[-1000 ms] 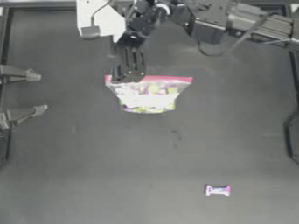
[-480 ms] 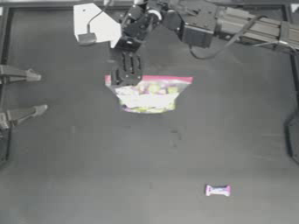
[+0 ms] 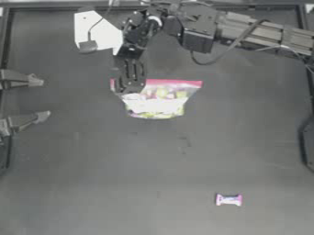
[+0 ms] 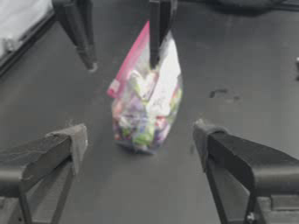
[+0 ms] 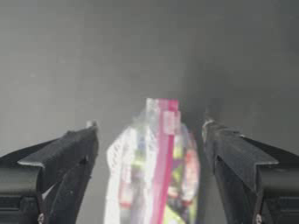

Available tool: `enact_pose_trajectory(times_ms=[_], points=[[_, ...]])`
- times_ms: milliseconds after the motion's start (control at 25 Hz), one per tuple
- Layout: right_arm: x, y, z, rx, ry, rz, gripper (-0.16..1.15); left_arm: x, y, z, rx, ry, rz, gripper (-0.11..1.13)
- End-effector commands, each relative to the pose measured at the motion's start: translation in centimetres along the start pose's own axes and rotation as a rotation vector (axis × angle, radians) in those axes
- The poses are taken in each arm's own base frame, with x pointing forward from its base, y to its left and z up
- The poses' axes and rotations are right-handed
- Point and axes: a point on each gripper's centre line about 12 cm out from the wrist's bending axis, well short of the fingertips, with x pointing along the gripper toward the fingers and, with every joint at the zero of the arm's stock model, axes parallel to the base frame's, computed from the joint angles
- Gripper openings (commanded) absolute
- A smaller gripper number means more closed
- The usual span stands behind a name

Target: Put candy in bag

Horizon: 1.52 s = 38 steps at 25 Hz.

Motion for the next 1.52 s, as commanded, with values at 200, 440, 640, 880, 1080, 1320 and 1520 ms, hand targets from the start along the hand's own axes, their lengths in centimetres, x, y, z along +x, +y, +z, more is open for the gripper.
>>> enact_pose_trajectory(times_ms=[200, 440, 640, 880, 1080, 1320, 1520], points=[[-1.2, 0.1, 1.4, -0.021, -0.037, 0.007, 0.98, 0.1, 0.0, 0.5, -0.003, -0.009, 0.002, 1.01], [-0.6, -0.4, 1.3, -0.013, -0.025, 0.009, 0.98, 0.1, 0.0, 0.5, -0.003, -0.009, 0.002, 1.01], [-0.3, -0.6, 1.1, -0.011, -0.017, 0.009, 0.98, 0.1, 0.0, 0.5, -0.003, -0.011, 0.002, 1.01], [0.1, -0.9, 0.9, -0.004, -0.007, 0.013, 0.98, 0.1, 0.0, 0.5, -0.003, -0.011, 0.002, 1.01], [0.3, -0.9, 0.8, -0.003, -0.003, 0.014, 0.98, 0.1, 0.0, 0.5, -0.003, -0.011, 0.002, 1.01], [0.6, -0.8, 0.7, 0.001, 0.008, 0.031, 0.98, 0.1, 0.0, 0.5, -0.003, -0.012, 0.002, 1.01], [0.9, -0.9, 0.5, 0.002, 0.015, 0.034, 0.94, 0.1, 0.0, 0.5, -0.003, -0.011, 0.002, 1.01]])
